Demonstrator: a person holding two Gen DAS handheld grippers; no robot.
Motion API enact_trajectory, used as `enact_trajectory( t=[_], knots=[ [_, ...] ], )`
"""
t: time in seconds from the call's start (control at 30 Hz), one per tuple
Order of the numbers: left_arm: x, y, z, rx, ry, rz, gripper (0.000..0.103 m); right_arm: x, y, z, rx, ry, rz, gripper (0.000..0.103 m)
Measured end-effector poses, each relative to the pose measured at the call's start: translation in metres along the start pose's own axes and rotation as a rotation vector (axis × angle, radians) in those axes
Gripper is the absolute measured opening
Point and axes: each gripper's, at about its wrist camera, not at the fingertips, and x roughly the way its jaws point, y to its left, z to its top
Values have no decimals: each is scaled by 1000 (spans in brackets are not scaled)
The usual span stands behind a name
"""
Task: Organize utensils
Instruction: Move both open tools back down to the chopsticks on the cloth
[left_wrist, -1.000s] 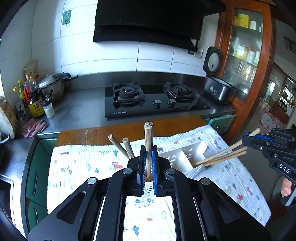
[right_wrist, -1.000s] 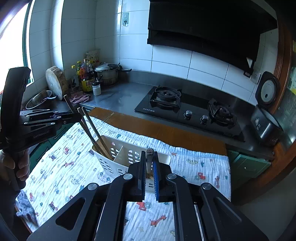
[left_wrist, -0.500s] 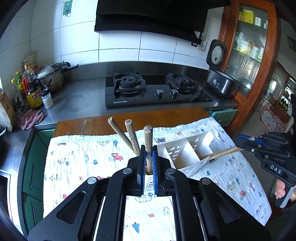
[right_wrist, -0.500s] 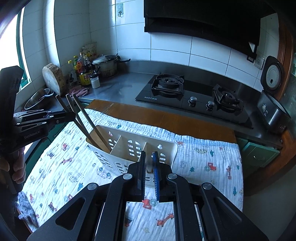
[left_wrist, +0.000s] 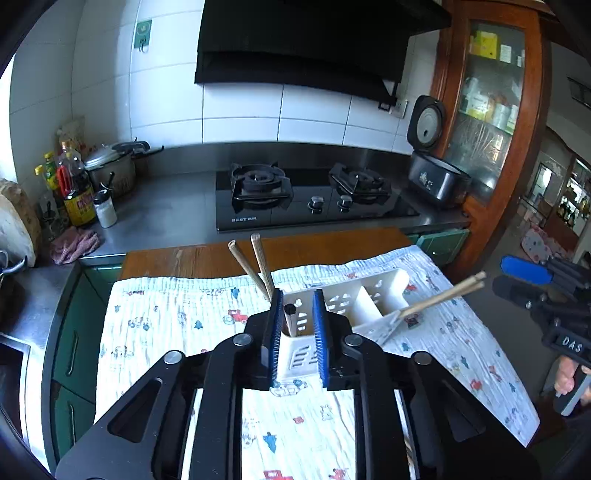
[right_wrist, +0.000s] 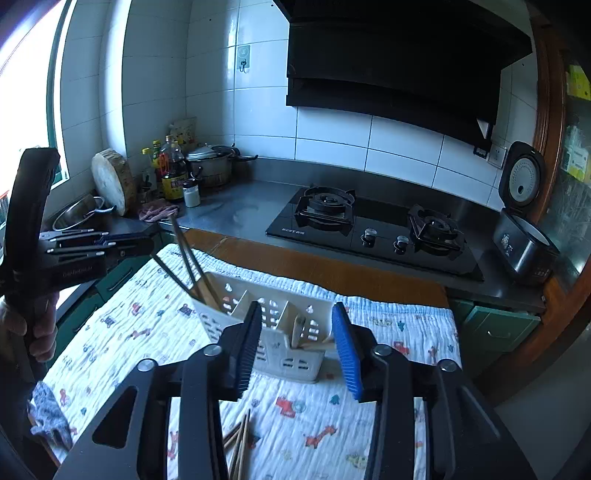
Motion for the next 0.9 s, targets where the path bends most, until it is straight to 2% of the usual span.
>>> enact_trajectory(
  t=[0.17,0.23,0.37,0.63,0.83,0.9],
  knots=[
    [-29,-11,-21,5,-28,-3,33,-22,12,-35,-11,-14,-5,44],
    [-40,-16,-34,11,-40,8,33,-26,16,-55,-5,-3,12,44],
    [-56,-22,-67,-11,-38,-20,34,-32,25,-94,-6,10,13,44],
    [-84,-43,-136,11,-46,16,36,-37,48,-171,6,58,32,44],
    [-95,-45,-185,-29,-15,-10,38,-41,57,-222,30,87,42,42],
    [-94,-44,-198,-48,6,-18,38,-40,58,-236,42,101,47,38]
  ],
)
